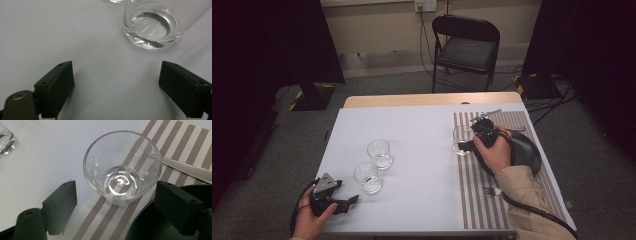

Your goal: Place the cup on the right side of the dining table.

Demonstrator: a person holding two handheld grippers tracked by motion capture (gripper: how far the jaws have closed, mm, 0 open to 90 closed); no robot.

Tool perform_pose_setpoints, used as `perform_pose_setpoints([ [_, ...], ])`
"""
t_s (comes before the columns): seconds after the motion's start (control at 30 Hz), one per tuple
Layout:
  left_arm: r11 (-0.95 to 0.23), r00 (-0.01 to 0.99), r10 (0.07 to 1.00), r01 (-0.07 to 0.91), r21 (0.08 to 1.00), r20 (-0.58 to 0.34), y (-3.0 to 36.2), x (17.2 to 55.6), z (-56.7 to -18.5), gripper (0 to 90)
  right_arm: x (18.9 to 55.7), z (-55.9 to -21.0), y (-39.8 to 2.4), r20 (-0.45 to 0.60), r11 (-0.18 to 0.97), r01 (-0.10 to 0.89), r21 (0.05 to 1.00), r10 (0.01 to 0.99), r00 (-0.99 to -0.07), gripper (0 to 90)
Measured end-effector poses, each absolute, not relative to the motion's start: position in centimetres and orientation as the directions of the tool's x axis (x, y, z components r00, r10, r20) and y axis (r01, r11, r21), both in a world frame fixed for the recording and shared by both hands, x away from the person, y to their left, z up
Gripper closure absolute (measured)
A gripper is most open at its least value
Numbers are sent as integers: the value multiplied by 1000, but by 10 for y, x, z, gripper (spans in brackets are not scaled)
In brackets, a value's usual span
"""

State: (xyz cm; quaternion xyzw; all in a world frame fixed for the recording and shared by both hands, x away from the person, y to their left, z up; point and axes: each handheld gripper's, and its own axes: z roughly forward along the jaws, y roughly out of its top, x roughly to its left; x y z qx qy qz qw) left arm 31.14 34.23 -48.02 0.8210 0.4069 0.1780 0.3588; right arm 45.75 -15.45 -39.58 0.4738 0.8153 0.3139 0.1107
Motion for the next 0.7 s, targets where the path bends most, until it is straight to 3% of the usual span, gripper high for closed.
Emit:
perform_pose_setpoints([
  [0.7,-412,605,796,541,734,1,342,311,-480,122,445,-401,-160,147,348,708,614,831,-536,181],
])
